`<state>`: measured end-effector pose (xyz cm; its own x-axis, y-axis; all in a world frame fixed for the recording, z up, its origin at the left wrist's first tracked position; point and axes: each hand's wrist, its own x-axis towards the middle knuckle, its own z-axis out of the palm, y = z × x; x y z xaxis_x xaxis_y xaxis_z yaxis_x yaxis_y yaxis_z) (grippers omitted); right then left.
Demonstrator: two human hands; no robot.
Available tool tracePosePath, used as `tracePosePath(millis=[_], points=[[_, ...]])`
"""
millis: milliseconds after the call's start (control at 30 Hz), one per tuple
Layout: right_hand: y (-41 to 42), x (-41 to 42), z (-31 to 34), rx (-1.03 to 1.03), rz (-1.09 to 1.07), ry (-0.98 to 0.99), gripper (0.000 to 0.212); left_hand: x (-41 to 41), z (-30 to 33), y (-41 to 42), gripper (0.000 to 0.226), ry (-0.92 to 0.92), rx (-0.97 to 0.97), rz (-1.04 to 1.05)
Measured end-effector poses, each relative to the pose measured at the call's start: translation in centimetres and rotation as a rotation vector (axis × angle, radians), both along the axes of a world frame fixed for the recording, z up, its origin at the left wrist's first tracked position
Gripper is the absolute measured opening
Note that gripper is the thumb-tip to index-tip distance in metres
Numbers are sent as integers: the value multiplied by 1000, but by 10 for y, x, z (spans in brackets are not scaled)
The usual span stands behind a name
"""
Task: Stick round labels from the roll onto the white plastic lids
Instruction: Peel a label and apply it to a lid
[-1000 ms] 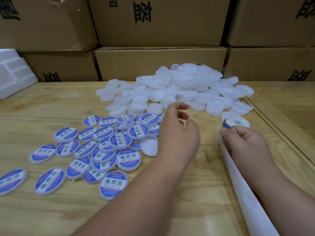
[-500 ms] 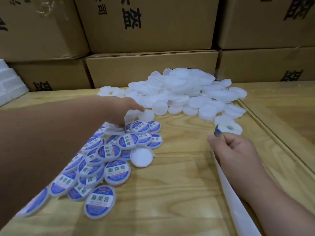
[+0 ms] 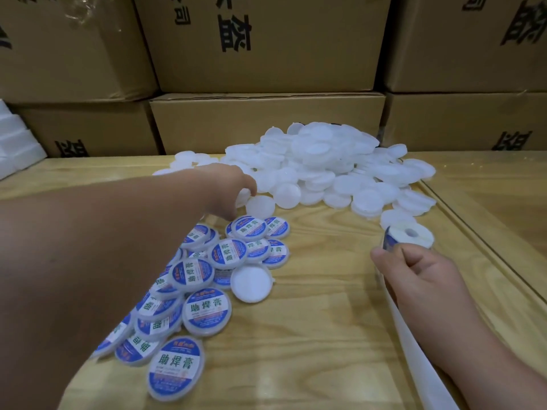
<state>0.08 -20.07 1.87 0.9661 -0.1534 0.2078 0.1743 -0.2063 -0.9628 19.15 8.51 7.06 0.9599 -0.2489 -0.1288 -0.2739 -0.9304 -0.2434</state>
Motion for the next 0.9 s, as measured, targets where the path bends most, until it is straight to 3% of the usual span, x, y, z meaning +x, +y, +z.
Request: tracePosePath(millis=[400, 567, 633, 733, 800, 900], points=[[-1, 1, -2, 16, 11, 20, 58, -10, -9, -9, 44, -278, -111, 65], [-2, 1, -3, 24, 1, 18, 56, -50, 20, -34, 40, -462, -620, 73], [-2, 2, -4, 24, -1, 16, 55, -76, 24, -58, 36, -400, -971, 123], [-2, 2, -5, 20, -9, 17, 53, -109, 10, -100, 31, -143, -1503, 232], [-3, 3, -6, 29, -21, 14, 53, -123, -11, -124, 30, -43, -1583, 286], [-3, 4, -7, 41, -31, 3, 52, -135, -36, -148, 25, -34, -1474, 283]])
